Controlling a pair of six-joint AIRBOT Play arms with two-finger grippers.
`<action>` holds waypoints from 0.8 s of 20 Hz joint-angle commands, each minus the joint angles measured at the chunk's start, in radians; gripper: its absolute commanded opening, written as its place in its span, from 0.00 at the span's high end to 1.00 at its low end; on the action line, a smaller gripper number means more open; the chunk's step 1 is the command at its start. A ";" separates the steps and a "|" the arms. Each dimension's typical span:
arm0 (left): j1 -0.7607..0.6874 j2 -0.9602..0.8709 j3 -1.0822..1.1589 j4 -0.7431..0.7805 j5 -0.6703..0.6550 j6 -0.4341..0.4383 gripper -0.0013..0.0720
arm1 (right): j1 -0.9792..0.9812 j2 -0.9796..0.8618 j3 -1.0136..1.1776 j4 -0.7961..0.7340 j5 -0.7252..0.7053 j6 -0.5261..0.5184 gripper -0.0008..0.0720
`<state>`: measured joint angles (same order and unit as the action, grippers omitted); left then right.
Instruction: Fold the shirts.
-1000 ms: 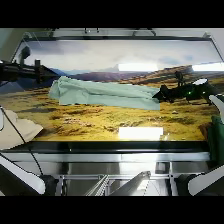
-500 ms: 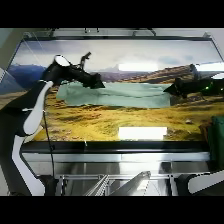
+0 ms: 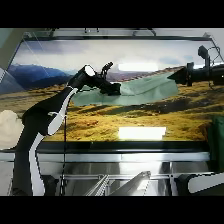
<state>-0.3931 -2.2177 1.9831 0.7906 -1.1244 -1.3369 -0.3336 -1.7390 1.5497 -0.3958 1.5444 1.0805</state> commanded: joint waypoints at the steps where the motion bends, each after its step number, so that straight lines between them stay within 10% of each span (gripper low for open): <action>1: -0.005 -0.015 0.018 0.004 0.002 -0.027 0.98 | 0.061 0.022 0.027 0.164 0.058 -0.002 0.97; 10: 0.122 0.191 0.057 -0.076 -0.235 0.010 0.99 | 0.380 0.023 0.031 0.261 -0.209 0.005 0.97; 16: 0.422 0.505 -0.047 -0.079 -0.453 0.010 0.98 | 0.649 -0.075 0.104 0.258 -0.670 0.004 0.97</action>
<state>-0.0967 -1.8385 1.9823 0.7185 -1.4624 -1.3308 0.1913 -1.7561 1.6054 -0.1394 1.1107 1.0847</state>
